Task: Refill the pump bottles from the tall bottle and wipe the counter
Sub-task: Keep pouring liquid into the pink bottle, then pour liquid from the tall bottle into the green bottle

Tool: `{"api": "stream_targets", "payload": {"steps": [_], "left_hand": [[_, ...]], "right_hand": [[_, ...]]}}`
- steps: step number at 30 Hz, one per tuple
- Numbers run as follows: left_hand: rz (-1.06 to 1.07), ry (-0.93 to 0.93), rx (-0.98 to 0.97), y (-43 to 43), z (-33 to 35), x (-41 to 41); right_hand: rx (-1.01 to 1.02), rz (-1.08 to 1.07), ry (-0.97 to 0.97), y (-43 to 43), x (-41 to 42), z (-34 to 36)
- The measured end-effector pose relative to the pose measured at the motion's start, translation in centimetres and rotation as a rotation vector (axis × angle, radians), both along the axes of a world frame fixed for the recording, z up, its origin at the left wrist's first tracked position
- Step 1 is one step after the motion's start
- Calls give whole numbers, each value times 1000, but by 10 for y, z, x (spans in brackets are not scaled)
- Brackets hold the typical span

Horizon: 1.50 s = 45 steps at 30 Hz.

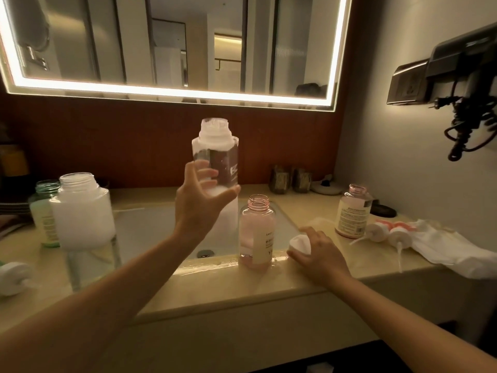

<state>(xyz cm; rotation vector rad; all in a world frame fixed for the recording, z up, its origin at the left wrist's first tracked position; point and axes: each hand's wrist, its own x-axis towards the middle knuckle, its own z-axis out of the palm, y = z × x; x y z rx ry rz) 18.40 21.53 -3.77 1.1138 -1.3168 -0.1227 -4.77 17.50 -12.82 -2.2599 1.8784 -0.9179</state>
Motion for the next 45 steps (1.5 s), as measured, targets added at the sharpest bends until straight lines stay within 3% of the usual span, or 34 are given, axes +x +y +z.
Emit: {"api": "stream_targets", "payload": {"steps": [6, 16, 22, 28, 35, 42, 45], "left_hand": [[-147, -9, -51, 18, 34, -57], [-267, -56, 124, -15, -22, -159], [-340, 28, 241, -49, -56, -194], [-376, 65, 256, -71, -64, -213], [-407, 32, 233, -70, -66, -212], [-348, 46, 112, -31, -64, -191], [-393, 71, 33, 0, -70, -173]], "right_hand": [[-30, -77, -21, -6, -35, 9], [-35, -140, -30, -8, -93, 1], [7, -136, 18, -23, -114, -5], [-82, -109, -6, -30, -130, -9], [-265, -110, -142, -27, -131, -3], [-574, -148, -527, 2, -101, 27], [-610, -69, -584, 18, -77, 29]]}}
